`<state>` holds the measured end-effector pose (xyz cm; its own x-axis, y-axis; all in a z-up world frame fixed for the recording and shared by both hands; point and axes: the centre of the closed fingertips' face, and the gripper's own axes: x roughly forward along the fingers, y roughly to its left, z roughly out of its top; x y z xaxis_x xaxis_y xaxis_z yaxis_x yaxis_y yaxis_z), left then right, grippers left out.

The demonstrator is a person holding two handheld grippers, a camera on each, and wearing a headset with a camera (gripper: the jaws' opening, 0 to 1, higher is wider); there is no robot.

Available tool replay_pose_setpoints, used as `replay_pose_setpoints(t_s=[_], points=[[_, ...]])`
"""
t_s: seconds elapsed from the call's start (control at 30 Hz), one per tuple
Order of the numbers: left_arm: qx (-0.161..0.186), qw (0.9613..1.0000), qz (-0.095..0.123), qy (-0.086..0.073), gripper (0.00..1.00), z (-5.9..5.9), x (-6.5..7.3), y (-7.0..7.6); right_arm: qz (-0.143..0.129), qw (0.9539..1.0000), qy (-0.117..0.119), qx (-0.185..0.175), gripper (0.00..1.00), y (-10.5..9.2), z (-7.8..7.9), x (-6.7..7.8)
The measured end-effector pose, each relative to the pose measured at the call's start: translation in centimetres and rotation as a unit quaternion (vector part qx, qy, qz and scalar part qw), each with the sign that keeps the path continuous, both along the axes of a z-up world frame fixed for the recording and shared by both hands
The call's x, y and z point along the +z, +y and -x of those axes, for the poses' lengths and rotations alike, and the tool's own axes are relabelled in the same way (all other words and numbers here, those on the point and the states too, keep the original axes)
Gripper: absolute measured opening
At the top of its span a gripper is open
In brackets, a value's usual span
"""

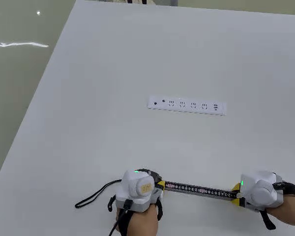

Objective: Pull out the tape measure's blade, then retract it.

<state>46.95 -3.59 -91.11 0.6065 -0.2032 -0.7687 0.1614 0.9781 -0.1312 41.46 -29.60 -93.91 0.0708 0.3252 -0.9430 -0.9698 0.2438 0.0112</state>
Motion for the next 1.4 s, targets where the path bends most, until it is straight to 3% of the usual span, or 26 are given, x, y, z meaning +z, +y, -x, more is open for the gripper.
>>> replay_pose_setpoints(t_s=[0.57,1.4], points=[[0.0,1.0,0.0,0.001,0.6,0.0,0.1,0.0,-0.006,0.9999,0.003,-0.01,0.15,1.3,-0.4,0.1],[0.0,1.0,0.002,0.003,0.61,0.0,0.0,0.0,-0.014,0.9999,-0.005,0.005,0.15,3.8,-1.1,0.3]])
